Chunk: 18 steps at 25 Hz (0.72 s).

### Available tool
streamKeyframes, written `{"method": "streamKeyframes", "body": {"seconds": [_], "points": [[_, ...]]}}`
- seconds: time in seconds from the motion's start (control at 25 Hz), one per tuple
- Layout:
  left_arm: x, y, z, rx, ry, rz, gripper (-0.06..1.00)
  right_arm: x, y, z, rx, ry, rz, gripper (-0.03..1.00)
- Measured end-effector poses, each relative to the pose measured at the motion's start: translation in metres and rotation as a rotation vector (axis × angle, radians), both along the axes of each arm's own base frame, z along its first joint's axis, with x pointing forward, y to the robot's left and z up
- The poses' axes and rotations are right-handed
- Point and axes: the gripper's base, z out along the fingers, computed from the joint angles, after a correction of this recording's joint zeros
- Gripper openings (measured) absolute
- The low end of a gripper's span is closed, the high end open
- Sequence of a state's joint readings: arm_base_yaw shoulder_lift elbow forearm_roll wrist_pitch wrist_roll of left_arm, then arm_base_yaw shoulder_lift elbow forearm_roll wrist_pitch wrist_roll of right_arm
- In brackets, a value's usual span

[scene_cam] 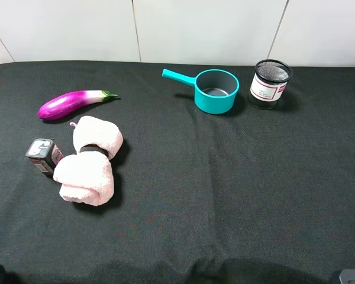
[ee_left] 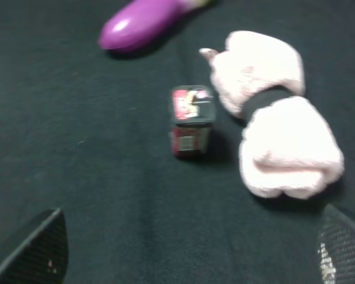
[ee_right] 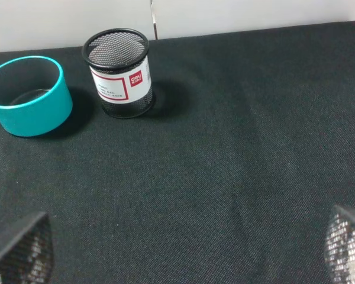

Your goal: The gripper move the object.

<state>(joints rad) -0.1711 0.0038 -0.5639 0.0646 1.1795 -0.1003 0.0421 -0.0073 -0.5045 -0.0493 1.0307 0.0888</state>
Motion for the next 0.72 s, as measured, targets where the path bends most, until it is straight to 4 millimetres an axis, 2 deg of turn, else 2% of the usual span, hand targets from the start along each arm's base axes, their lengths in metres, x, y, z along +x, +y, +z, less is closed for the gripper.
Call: {"method": "streamKeyframes", "body": {"seconds": [0.16, 0.36, 0.72], "points": [[0.001, -0.007, -0.008, 0.000, 0.021, 0.059, 0.82, 0.000, 0.000, 0.000, 0.000, 0.000, 0.000, 0.69], [0.002, -0.014, -0.008, 0.019, 0.012, 0.046, 0.82, 0.000, 0.000, 0.000, 0.000, 0.000, 0.000, 0.69], [0.011, -0.015, -0.011, 0.058, -0.043, 0.012, 0.82, 0.000, 0.000, 0.000, 0.000, 0.000, 0.000, 0.69]]}}
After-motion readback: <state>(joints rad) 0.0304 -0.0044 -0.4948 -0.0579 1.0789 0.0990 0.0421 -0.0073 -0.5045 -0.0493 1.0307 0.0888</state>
